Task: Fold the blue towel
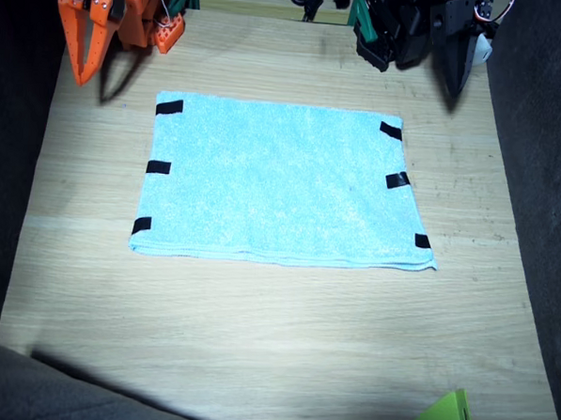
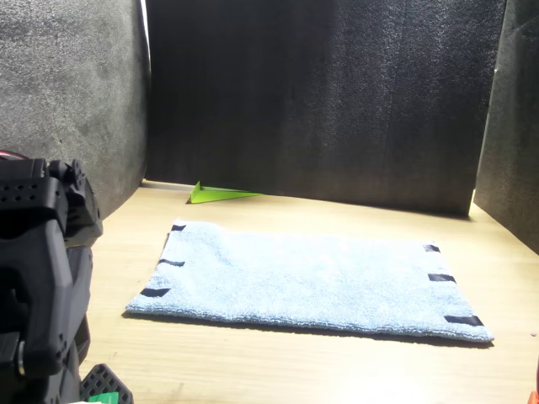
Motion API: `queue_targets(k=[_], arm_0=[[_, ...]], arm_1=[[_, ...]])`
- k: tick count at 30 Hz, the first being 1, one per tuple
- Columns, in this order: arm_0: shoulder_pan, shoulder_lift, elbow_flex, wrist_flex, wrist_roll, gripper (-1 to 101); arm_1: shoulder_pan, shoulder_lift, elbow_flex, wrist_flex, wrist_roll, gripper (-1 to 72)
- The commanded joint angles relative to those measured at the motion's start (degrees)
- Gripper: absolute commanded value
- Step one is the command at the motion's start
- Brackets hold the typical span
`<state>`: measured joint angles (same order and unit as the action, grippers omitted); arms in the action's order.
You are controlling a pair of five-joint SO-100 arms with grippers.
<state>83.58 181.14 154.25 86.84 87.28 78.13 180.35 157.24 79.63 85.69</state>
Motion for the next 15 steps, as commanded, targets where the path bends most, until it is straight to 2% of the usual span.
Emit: queue_targets(k=[1, 15], arm_0=[[-3.6, 0.7, 0.62, 1.14, 4.04, 0], [-4.04, 0.7, 0.62, 1.23, 4.39, 0]], arm_1=[[-0.26, 0.0, 0.62, 0.97, 0.79, 0.0], [-0.44, 0.0, 0.62, 0.97, 0.97, 0.1]])
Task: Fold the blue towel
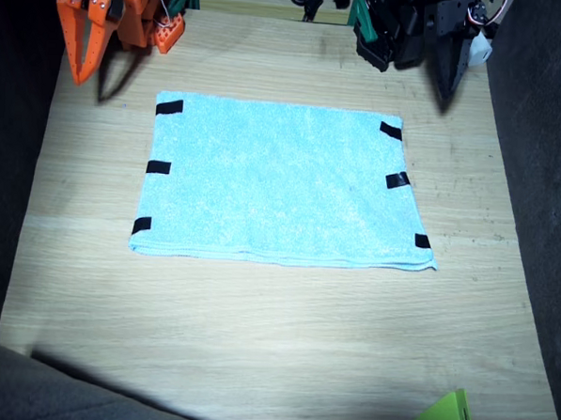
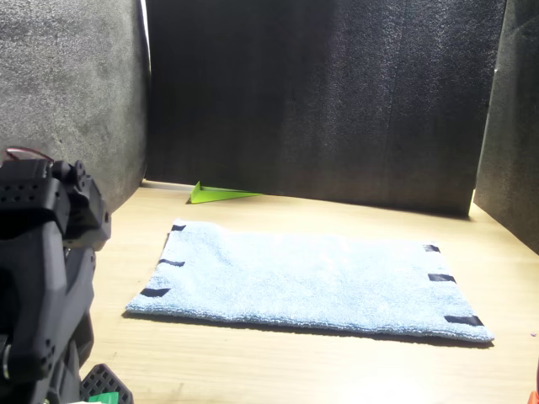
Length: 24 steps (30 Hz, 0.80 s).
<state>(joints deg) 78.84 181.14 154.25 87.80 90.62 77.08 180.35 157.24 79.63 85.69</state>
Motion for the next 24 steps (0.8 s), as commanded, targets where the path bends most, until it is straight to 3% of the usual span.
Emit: queue_targets(k=[1, 9, 17, 21, 24], arm_0=[[0.7, 0.7, 0.62, 0.26, 1.05, 0], [3.08, 0.7, 0.53, 0.0, -1.14, 0], [4.48, -6.68, -1.41, -6.15, -6.42, 0], [6.86, -29.0, -8.61, -13.27, -7.47, 0], [7.91, -47.11, -16.44, -15.82, -8.44, 0]], arm_1=[[0.62, 0.0, 0.62, 0.97, 0.97, 0.0], [0.62, 0.0, 0.62, 0.97, 1.05, -0.1], [0.79, -3.43, -0.79, -0.79, -1.49, -0.1], [0.53, -21.8, -7.38, -8.44, -2.02, -0.1], [1.93, -44.03, -20.57, -9.76, -1.58, -0.1]])
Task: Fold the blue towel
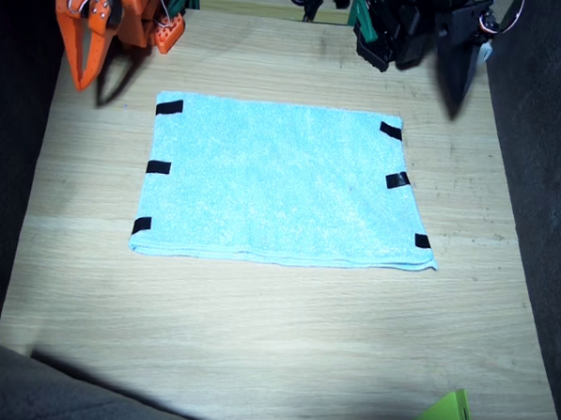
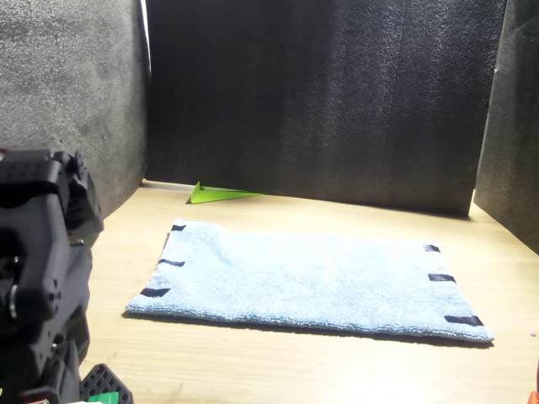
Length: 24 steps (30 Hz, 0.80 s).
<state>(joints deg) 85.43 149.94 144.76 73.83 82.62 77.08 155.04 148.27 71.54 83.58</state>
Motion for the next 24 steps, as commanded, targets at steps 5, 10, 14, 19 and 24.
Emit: queue_targets(k=[5, 10, 14, 19, 24], arm_0=[[0.88, -12.66, -3.6, -4.83, -1.85, 4], [-0.97, 18.72, 8.79, 1.32, -3.52, 14], [-0.7, 18.28, 8.7, 1.41, -3.87, 17], [-0.09, 10.46, 6.24, -0.7, -4.31, 19], [-0.62, 6.94, 4.66, -1.05, -4.13, 18]], arm_1=[[8.17, -34.54, -26.37, 3.52, 1.49, 3.3], [15.12, -35.24, -26.81, 2.9, 1.93, 24.8], [18.46, -44.91, -34.19, 6.33, 6.77, 24.9], [21.18, -51.33, -37.71, 5.45, 10.02, 24.3], [24.17, -55.9, -38.32, 4.13, 12.39, 23.1]])
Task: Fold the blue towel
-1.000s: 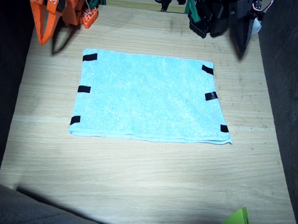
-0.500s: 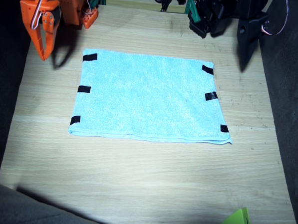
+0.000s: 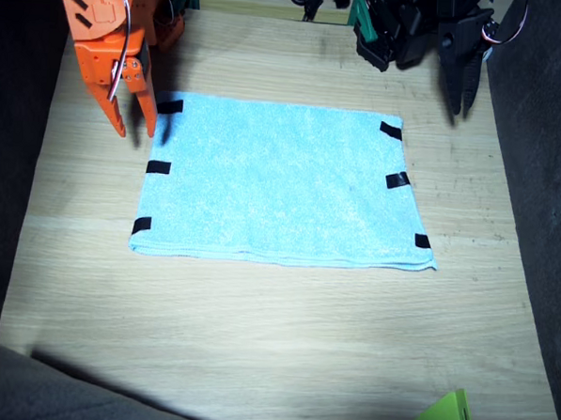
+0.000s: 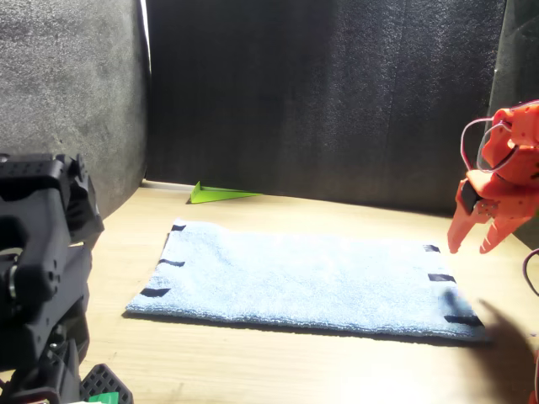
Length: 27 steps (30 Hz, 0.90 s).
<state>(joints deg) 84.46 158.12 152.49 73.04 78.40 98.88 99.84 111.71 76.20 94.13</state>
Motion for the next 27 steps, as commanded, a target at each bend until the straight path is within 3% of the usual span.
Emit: queue_targets(k=[1, 12, 20, 27], arm_0=[[0.18, -3.16, -3.96, -0.35, 0.26, 18], [1.23, -37.09, -20.65, 0.7, 4.48, 2], [2.72, -40.69, -28.65, 6.15, 7.03, 2], [0.09, -55.2, -44.74, 14.85, 7.73, 5]], arm_1=[[2.55, -1.58, -1.85, -0.97, 2.2, 23.1], [1.23, -1.85, -3.52, -0.35, 4.22, 23.7], [-2.64, -10.46, -19.78, 18.28, 6.06, 23.3], [-0.97, -12.66, -21.01, 19.69, 8.0, 23.7]])
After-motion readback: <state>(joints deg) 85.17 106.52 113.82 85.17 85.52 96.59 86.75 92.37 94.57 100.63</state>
